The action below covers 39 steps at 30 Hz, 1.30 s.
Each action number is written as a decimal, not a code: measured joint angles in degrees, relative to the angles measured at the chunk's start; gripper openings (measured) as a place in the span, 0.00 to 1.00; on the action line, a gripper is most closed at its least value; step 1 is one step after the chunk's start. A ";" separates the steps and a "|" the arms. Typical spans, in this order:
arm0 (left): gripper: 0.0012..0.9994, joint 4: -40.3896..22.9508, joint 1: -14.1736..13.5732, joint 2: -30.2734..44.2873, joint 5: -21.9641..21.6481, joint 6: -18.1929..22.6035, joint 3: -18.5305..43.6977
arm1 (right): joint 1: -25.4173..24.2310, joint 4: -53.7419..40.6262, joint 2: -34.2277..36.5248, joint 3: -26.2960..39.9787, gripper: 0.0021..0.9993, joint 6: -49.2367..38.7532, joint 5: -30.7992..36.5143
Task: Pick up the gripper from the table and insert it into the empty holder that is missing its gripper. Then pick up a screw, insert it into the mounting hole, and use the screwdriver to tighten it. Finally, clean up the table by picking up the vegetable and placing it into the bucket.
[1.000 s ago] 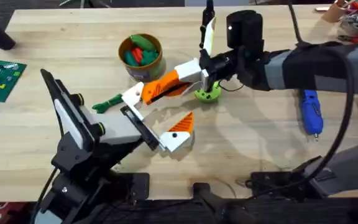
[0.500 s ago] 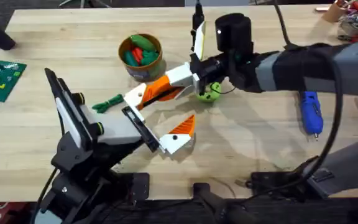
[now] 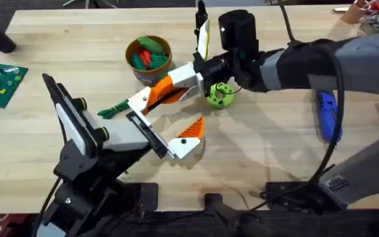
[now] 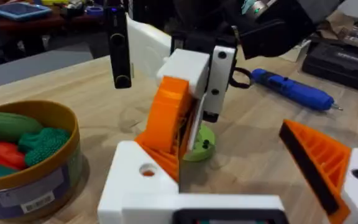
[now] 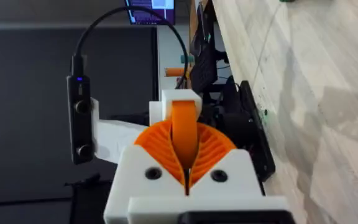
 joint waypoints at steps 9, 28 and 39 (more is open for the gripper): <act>0.98 0.02 -0.11 -0.02 0.43 0.15 0.00 | 1.04 -0.13 0.02 0.02 0.25 0.39 0.72; 0.98 0.17 -1.01 -0.02 5.53 0.83 0.00 | 0.50 2.60 0.92 0.04 0.80 1.04 -0.92; 0.98 0.20 -1.01 0.00 5.84 0.83 0.00 | -5.41 2.56 0.91 0.07 0.99 1.03 -0.76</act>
